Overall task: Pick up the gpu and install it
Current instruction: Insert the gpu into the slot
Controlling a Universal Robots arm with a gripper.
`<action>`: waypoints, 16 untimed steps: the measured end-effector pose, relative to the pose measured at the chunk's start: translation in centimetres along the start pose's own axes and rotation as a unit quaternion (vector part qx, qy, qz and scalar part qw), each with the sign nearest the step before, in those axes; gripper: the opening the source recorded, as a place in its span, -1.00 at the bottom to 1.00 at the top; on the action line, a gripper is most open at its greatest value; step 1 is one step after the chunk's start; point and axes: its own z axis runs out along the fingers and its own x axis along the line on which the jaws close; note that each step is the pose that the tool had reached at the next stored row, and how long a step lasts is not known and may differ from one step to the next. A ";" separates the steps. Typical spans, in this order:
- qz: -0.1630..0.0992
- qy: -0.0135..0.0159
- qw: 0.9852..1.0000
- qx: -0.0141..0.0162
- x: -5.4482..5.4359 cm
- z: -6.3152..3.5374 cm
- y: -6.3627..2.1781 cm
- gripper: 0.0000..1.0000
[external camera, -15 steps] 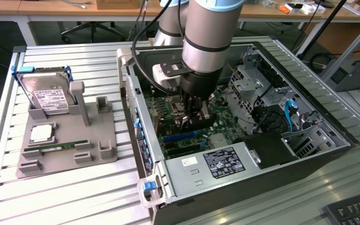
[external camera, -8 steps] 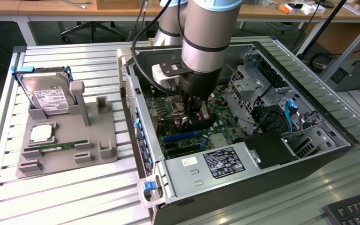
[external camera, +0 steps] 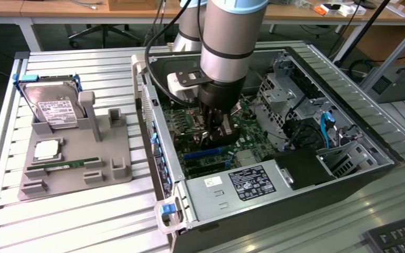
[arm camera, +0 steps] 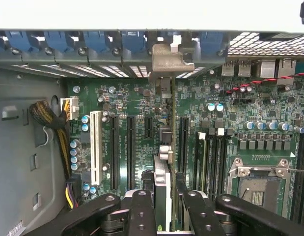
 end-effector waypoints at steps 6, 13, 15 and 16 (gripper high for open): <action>0.000 -0.006 1.000 0.000 0.0 0.08 0.01 -0.47; 0.001 -0.006 1.000 0.000 0.0 0.35 0.20 -0.47; 0.001 -0.006 1.000 0.000 0.0 0.50 0.23 -0.47; 0.001 -0.006 1.000 0.000 0.0 0.57 0.24 -0.47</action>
